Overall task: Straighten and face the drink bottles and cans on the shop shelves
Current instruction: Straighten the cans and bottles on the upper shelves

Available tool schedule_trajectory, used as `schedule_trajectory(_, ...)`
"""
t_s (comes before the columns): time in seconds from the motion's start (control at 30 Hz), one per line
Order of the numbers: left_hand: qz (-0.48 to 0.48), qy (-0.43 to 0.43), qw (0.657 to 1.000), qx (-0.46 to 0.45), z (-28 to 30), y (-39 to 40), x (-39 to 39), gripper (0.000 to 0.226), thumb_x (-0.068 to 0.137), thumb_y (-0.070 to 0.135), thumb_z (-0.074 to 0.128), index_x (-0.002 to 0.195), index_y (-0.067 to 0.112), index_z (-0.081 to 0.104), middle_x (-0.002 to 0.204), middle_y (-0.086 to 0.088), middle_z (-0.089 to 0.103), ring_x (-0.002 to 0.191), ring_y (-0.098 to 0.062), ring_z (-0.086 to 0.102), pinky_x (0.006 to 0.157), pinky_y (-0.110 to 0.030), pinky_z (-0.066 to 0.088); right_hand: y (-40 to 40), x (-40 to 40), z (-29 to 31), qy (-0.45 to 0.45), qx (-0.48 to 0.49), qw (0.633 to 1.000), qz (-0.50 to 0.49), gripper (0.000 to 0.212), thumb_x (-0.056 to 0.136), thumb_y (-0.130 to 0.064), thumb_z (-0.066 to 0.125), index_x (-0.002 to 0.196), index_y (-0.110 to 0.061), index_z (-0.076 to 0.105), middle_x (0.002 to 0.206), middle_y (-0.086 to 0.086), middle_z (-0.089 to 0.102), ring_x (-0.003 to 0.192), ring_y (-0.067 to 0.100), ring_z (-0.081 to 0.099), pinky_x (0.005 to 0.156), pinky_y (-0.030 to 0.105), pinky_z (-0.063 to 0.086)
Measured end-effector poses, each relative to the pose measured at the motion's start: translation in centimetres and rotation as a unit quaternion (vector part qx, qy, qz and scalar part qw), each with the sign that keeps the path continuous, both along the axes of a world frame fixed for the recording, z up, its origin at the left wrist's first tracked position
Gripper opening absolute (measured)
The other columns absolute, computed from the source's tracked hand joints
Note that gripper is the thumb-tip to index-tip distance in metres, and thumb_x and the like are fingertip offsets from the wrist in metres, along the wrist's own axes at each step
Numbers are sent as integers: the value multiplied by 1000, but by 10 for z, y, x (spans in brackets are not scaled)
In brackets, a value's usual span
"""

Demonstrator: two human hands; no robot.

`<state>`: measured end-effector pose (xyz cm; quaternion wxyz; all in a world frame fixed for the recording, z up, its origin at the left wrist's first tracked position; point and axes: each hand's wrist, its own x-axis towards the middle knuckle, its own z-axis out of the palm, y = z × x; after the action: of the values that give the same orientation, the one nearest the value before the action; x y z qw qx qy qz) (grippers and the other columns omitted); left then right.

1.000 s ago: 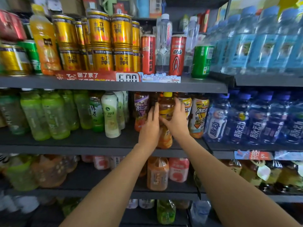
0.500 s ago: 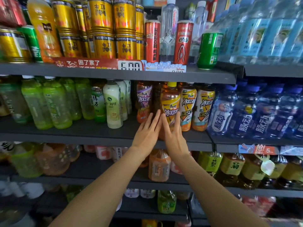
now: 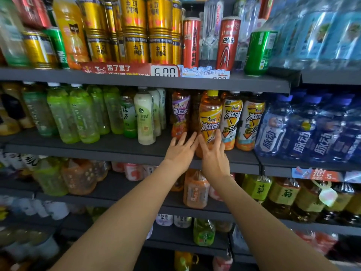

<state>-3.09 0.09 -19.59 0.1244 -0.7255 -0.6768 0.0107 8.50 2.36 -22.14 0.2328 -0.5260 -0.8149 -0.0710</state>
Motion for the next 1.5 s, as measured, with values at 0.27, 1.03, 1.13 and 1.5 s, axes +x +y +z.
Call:
schedule_trajectory(0.27,-2,22,999,44,14,-35,-27,80,92,19,52,150,21,-3,158,-3,-9,146,-28,-3,117,-44,2,-22,-22,23,-15,155,988,-11,38,57,-7,77,92,-12,66,120,22,58,103,40,60,81,48,51)
schedule_trajectory(1.03,63,-24,962,265,155,-167,-303,79,92,22,47,149,18,-8,154,-4,25,136,-25,32,114,-45,13,-132,-297,197,12,272,960,64,35,76,-10,63,111,-3,59,127,25,50,119,42,47,95,51,39)
schedule_trajectory(1.13,69,-56,952,291,166,-155,-331,76,92,21,45,150,19,-4,154,-2,24,137,-24,30,114,-42,15,-116,-324,221,2,263,962,80,46,89,-17,48,135,-9,42,140,20,37,131,37,33,105,47,29)
schedule_trajectory(1.5,75,-30,935,345,216,-79,-416,62,93,21,41,148,11,15,154,-3,23,141,-20,23,116,-40,16,-11,-411,314,43,201,976,66,92,86,-42,60,150,-8,4,153,21,20,143,34,17,117,41,16)
